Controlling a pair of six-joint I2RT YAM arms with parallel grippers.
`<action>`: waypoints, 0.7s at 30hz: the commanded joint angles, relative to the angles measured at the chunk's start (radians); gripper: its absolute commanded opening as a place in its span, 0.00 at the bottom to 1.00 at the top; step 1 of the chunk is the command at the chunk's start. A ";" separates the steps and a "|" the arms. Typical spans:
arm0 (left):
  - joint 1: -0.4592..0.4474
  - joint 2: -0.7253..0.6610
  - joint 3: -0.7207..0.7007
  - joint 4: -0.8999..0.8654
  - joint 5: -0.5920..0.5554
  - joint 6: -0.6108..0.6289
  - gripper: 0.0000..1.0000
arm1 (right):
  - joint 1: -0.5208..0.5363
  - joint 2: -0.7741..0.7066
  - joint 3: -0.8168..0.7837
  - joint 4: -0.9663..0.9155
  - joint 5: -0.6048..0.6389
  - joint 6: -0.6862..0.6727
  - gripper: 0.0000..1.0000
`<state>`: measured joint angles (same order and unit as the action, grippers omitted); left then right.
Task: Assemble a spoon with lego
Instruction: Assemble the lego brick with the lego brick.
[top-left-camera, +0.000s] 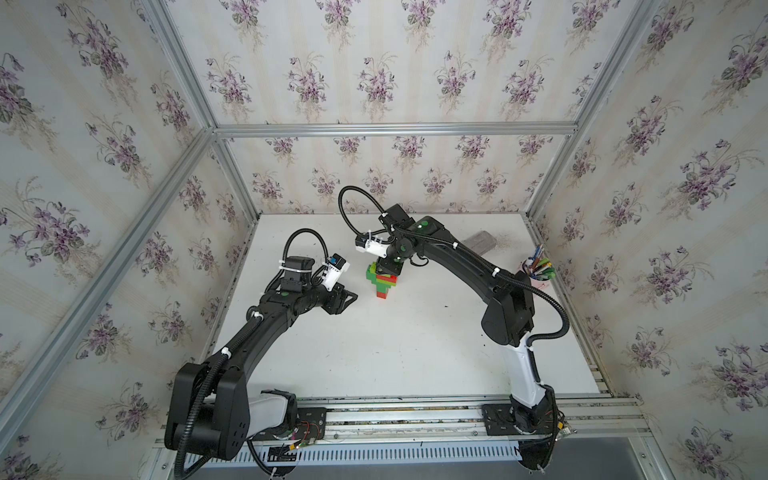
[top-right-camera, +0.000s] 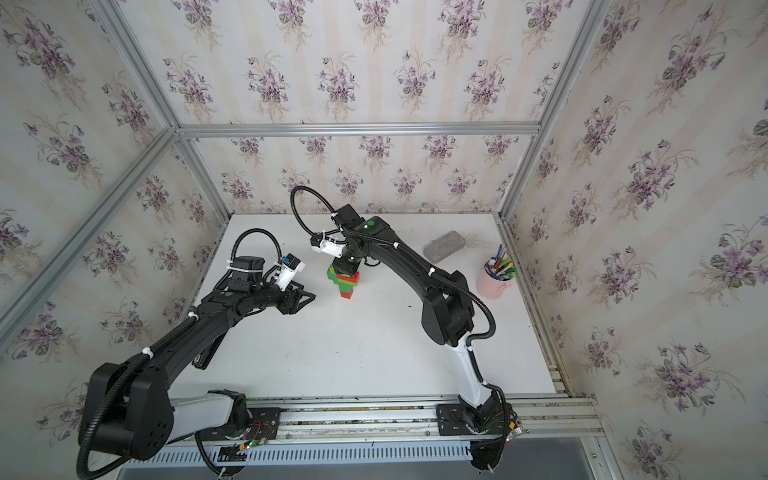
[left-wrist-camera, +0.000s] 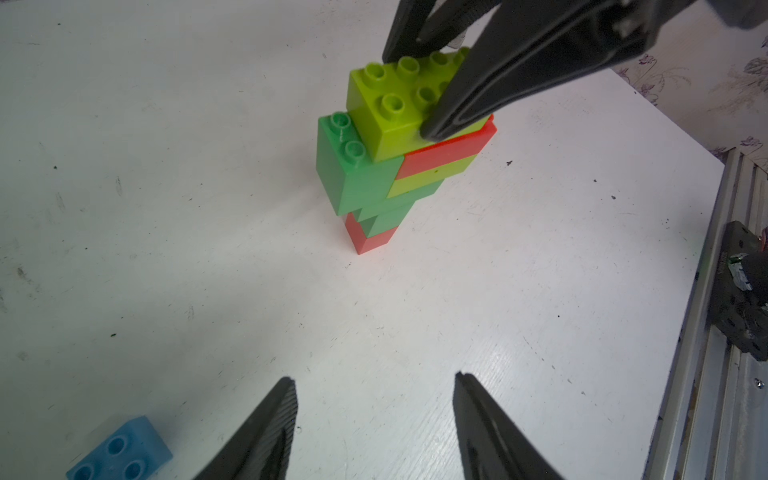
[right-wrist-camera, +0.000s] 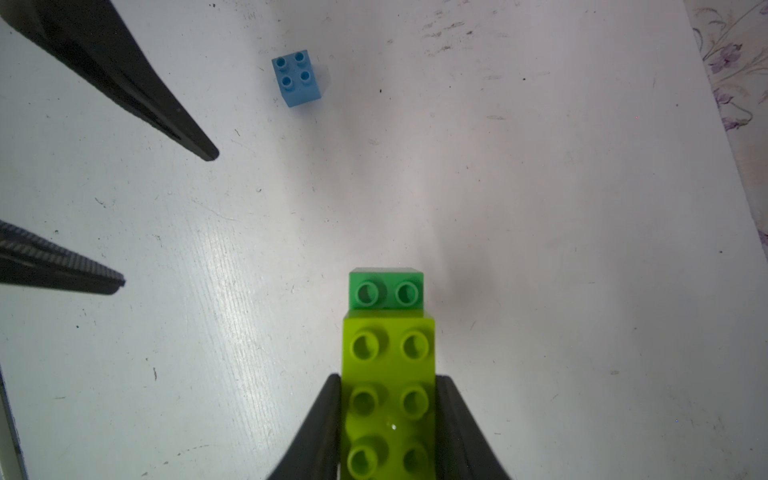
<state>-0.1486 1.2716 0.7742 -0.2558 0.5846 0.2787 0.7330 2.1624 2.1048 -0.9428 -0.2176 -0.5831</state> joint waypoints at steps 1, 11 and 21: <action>0.000 -0.001 0.005 0.016 0.008 -0.003 0.63 | -0.005 0.014 -0.013 -0.053 0.015 -0.009 0.24; 0.000 0.004 0.007 0.015 0.005 -0.006 0.63 | -0.017 -0.007 -0.106 -0.049 0.014 0.015 0.22; 0.000 0.005 0.007 0.007 -0.002 -0.008 0.63 | -0.028 -0.059 -0.244 0.026 -0.044 0.058 0.22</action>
<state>-0.1486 1.2758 0.7742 -0.2562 0.5823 0.2787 0.7097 2.0819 1.8980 -0.7513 -0.2764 -0.5495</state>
